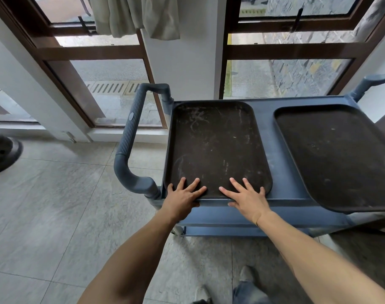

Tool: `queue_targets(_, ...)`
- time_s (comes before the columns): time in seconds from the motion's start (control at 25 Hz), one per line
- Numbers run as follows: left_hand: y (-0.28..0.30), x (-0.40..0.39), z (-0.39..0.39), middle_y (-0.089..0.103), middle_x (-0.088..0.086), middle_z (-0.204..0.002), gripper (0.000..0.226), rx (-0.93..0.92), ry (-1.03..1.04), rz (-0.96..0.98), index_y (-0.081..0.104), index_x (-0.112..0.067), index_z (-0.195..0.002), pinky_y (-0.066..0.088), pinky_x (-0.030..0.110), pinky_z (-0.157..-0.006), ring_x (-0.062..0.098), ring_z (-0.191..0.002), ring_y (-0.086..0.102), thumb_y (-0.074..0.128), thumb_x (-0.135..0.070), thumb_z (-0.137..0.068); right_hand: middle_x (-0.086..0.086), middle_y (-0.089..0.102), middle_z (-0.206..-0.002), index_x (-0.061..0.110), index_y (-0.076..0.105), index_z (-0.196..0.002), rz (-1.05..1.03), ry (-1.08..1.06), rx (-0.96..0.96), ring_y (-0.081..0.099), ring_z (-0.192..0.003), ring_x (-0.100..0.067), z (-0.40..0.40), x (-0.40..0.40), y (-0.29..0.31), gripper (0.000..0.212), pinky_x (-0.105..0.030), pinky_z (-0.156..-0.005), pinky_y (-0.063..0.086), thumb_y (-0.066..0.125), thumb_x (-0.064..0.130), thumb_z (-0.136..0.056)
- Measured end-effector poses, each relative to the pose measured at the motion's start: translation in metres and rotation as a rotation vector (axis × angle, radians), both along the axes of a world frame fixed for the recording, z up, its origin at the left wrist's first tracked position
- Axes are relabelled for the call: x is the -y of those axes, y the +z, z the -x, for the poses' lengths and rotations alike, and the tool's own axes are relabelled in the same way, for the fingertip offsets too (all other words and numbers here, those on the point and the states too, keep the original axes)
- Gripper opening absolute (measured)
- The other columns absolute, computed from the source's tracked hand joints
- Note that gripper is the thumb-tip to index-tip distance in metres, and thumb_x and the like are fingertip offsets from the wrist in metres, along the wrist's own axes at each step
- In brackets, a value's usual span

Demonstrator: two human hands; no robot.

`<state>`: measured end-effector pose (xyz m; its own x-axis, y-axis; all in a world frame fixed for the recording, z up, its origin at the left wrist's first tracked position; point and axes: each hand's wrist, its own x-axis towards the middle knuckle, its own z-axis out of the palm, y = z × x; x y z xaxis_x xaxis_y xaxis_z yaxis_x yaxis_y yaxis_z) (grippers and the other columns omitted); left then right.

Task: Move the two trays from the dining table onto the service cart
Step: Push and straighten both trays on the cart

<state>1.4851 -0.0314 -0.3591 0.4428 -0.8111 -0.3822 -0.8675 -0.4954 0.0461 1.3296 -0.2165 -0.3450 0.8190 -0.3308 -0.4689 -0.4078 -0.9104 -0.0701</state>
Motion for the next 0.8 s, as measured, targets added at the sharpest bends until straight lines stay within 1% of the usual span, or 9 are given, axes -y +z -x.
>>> queue_targets(0.12,0.002,-0.002,0.0,0.005,-0.008,-0.167,0.061,-0.008,-0.001,0.019,0.016,-0.045,-0.154,0.018,0.067,-0.113,0.036,-0.151,0.005,0.046,-0.042,-0.101,0.008,-0.006,-0.167,0.056,0.005,-0.151,-0.015,-0.011,-0.014,-0.005,-0.153,-0.032,0.001,-0.003,0.001,0.061,-0.072,-0.11,0.017,0.039,0.049,-0.102)
queue_targets(0.2,0.006,-0.005,-0.002,0.006,-0.006,-0.167,0.062,-0.019,-0.007,0.026,0.017,-0.045,-0.154,0.018,0.064,-0.114,0.035,-0.151,0.006,0.048,-0.041,-0.1,0.007,-0.008,-0.167,0.054,0.003,-0.152,-0.042,-0.02,-0.046,-0.006,-0.153,-0.032,0.0,-0.004,0.007,0.067,-0.071,-0.111,0.016,0.042,0.058,-0.098)
queue_targets(0.28,0.008,-0.009,-0.001,0.004,-0.005,-0.167,0.068,-0.03,-0.011,0.025,0.016,-0.043,-0.155,0.015,0.06,-0.117,0.032,-0.152,0.005,0.052,-0.045,-0.097,0.006,-0.008,-0.167,0.052,0.003,-0.153,-0.048,-0.02,-0.075,-0.006,-0.153,-0.032,0.0,-0.007,0.012,0.072,-0.069,-0.112,0.016,0.041,0.067,-0.093)
queue_targets(0.36,0.009,-0.013,0.0,0.003,-0.005,-0.167,0.075,-0.062,0.0,0.02,0.016,-0.042,-0.155,0.011,0.057,-0.118,0.029,-0.152,0.003,0.055,-0.056,-0.092,0.005,-0.006,-0.168,0.05,0.004,-0.154,-0.041,-0.022,-0.084,-0.003,-0.153,-0.031,0.004,-0.011,0.016,0.074,-0.066,-0.114,0.015,0.032,0.075,-0.09)
queue_targets(0.48,0.012,-0.016,0.001,0.004,-0.006,-0.167,0.083,-0.124,0.025,0.038,0.021,-0.043,-0.154,0.008,0.052,-0.119,0.025,-0.153,0.003,0.055,-0.07,-0.083,0.006,0.0,-0.168,0.05,0.008,-0.154,-0.06,-0.082,-0.063,-0.003,-0.153,-0.028,0.013,-0.016,0.02,0.08,-0.06,-0.118,0.008,0.013,0.085,-0.083)
queue_targets(0.56,0.016,-0.016,0.0,0.007,-0.006,-0.167,0.086,-0.154,0.064,0.068,0.022,-0.044,-0.154,0.007,0.051,-0.12,0.022,-0.152,0.004,0.051,-0.077,-0.08,0.006,0.003,-0.168,0.05,0.009,-0.154,-0.06,-0.101,-0.032,-0.006,-0.153,-0.027,0.02,-0.016,0.023,0.082,-0.059,-0.119,0.003,0.006,0.086,-0.08)
queue_targets(0.64,0.019,-0.013,0.002,0.007,-0.007,-0.167,0.09,-0.16,0.097,0.092,0.019,-0.044,-0.154,0.006,0.052,-0.12,0.021,-0.153,0.003,0.047,-0.082,-0.078,0.005,0.003,-0.168,0.05,0.01,-0.154,-0.024,-0.097,0.013,-0.008,-0.153,-0.028,0.028,-0.012,0.027,0.084,-0.06,-0.119,0.0,0.001,0.087,-0.078)
queue_targets(0.8,0.029,0.003,0.014,0.005,-0.006,-0.167,0.094,-0.135,0.097,0.147,0.012,-0.046,-0.154,0.004,0.054,-0.119,0.021,-0.153,0.001,0.042,-0.087,-0.075,0.004,0.002,-0.168,0.051,0.008,-0.153,0.068,-0.097,0.089,-0.011,-0.152,-0.029,0.048,0.01,0.038,0.087,-0.062,-0.117,-0.002,-0.006,0.086,-0.075)
